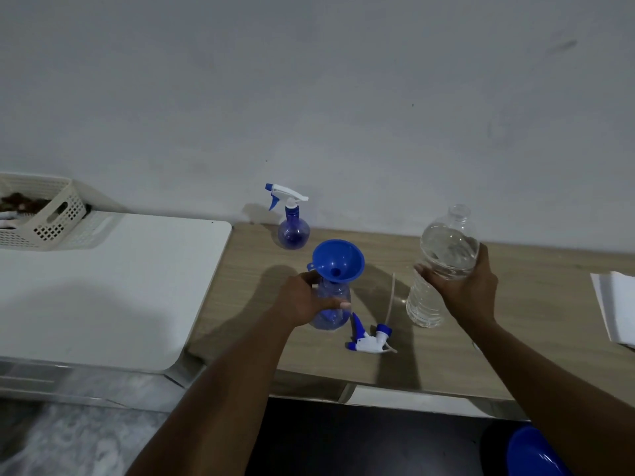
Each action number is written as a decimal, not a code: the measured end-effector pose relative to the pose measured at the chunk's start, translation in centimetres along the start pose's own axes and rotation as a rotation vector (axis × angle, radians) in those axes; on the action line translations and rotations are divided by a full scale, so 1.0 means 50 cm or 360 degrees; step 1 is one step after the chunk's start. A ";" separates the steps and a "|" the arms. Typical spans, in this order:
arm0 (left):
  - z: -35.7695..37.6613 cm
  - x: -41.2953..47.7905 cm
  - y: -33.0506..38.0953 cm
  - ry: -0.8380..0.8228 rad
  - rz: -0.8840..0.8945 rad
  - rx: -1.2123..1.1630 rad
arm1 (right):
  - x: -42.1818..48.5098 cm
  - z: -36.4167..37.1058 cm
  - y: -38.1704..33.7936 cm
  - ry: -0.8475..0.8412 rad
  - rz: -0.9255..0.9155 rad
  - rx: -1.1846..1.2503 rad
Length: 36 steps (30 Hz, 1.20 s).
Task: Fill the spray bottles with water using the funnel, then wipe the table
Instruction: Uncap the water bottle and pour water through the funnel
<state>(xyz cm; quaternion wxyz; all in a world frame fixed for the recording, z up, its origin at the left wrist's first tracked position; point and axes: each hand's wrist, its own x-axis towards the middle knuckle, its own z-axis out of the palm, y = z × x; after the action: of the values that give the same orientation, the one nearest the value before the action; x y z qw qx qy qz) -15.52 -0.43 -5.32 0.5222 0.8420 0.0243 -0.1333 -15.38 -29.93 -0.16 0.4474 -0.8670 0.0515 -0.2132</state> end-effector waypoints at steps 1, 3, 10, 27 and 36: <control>0.000 -0.001 0.001 0.0003 0.0002 0.0012 | -0.003 0.004 0.004 0.0030 0.0014 0.0024; -0.001 -0.002 0.003 0.0010 0.0014 0.0041 | -0.005 0.007 0.009 0.0054 0.0038 0.0047; -0.001 -0.007 0.010 0.0001 0.0014 0.0026 | -0.013 -0.002 0.015 0.0005 0.0124 0.0038; 0.003 -0.014 0.021 0.0012 -0.0016 -0.0035 | -0.045 -0.029 0.069 -0.0276 0.0303 0.0061; 0.001 -0.016 0.024 0.0044 -0.0005 -0.0122 | -0.133 0.006 -0.086 0.0024 -0.0727 0.0031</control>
<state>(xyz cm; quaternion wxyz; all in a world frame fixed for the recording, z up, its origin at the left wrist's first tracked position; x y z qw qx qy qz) -16.08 -0.95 -4.10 0.5535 0.8230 0.0380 -0.1216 -21.70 -25.30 0.98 0.3955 -0.8501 -0.1449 -0.3160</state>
